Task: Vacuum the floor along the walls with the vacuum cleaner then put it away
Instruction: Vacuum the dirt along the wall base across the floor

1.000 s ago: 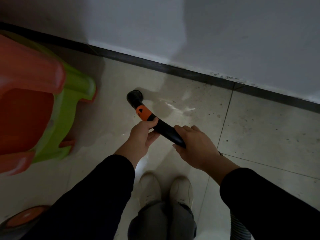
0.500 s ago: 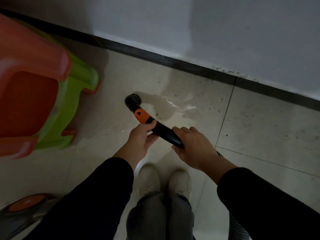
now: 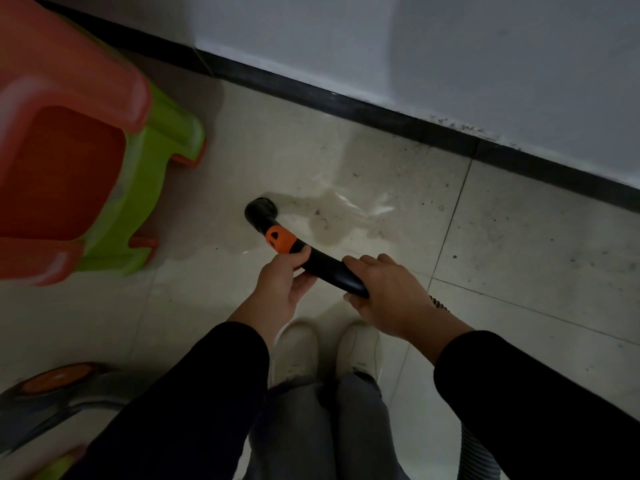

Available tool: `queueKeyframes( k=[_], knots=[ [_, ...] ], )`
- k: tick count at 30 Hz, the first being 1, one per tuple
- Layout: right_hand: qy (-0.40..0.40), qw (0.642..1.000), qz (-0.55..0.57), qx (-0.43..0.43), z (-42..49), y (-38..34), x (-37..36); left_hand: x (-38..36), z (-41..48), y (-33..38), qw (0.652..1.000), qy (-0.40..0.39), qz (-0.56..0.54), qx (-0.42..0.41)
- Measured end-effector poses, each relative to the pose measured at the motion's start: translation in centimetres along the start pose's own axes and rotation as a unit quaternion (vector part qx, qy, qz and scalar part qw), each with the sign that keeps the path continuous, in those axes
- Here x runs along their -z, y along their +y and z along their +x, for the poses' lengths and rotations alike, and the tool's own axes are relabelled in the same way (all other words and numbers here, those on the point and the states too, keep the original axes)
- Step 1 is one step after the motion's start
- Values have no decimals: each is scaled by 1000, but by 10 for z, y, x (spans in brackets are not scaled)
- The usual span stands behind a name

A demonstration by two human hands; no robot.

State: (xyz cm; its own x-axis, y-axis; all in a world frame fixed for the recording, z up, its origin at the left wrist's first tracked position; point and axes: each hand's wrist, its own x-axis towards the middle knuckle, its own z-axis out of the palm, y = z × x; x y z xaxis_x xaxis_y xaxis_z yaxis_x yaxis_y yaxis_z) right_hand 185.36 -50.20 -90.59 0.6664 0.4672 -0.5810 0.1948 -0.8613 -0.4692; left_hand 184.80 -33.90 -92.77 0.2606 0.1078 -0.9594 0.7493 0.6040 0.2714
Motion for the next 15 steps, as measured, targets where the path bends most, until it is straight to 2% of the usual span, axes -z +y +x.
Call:
queueKeyframes(
  k=[15],
  knots=[
    [60, 998, -21, 16, 45, -21, -12, 20, 28, 40, 1000, 5, 6, -26]
  ],
)
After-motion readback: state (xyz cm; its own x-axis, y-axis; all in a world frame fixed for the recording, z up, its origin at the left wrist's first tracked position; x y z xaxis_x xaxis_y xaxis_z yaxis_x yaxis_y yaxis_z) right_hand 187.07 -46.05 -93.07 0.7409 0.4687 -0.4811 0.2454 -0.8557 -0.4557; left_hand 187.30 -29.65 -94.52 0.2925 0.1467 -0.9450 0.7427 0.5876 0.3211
